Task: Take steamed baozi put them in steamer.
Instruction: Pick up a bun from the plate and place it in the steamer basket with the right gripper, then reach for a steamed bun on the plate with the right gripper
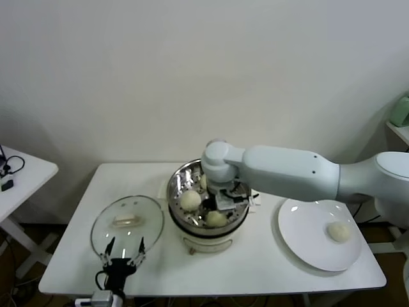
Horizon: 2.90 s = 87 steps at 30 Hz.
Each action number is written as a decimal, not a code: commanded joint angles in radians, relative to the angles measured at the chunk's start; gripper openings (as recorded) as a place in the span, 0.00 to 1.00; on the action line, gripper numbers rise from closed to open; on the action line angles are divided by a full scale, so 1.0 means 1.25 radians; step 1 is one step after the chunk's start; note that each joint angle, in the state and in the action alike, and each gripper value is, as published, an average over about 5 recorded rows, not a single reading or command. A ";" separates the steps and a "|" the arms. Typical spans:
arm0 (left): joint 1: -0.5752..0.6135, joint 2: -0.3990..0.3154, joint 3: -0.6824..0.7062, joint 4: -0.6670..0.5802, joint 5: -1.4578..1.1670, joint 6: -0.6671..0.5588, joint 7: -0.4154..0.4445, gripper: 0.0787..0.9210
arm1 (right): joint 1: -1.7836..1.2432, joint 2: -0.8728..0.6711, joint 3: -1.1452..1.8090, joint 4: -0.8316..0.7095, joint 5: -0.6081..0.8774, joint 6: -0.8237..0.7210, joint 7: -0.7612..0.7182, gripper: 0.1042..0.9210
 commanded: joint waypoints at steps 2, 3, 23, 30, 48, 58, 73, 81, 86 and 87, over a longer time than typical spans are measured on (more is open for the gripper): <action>-0.002 0.000 0.000 0.000 0.000 0.002 0.000 0.88 | 0.001 -0.004 0.008 0.007 0.002 0.012 -0.008 0.88; -0.003 0.000 -0.001 0.000 0.000 0.003 -0.001 0.88 | 0.002 -0.006 0.009 0.008 0.005 0.012 -0.010 0.88; 0.000 0.008 -0.002 -0.007 0.005 -0.002 0.001 0.88 | 0.132 -0.179 0.135 -0.061 0.260 -0.166 -0.073 0.88; -0.014 0.014 -0.002 -0.024 -0.007 0.006 0.003 0.88 | 0.196 -0.359 0.073 -0.172 0.441 -0.356 -0.078 0.88; -0.020 0.008 0.020 -0.032 -0.005 0.005 0.006 0.88 | -0.165 -0.680 0.156 -0.230 0.289 -0.410 -0.009 0.88; -0.011 -0.002 0.016 -0.035 -0.001 0.001 0.006 0.88 | -0.428 -0.620 0.410 -0.309 0.132 -0.401 0.067 0.88; -0.002 -0.012 0.002 -0.036 -0.009 0.006 0.003 0.88 | -0.464 -0.500 0.445 -0.416 0.081 -0.389 0.101 0.88; -0.009 -0.012 0.004 -0.037 0.003 0.011 0.002 0.88 | -0.474 -0.461 0.463 -0.451 0.069 -0.372 0.109 0.88; -0.012 -0.012 0.005 -0.034 0.007 0.011 0.002 0.88 | -0.475 -0.445 0.465 -0.457 0.066 -0.375 0.104 0.88; -0.012 -0.012 0.004 -0.034 0.008 0.011 0.002 0.88 | -0.474 -0.443 0.465 -0.459 0.064 -0.374 0.102 0.88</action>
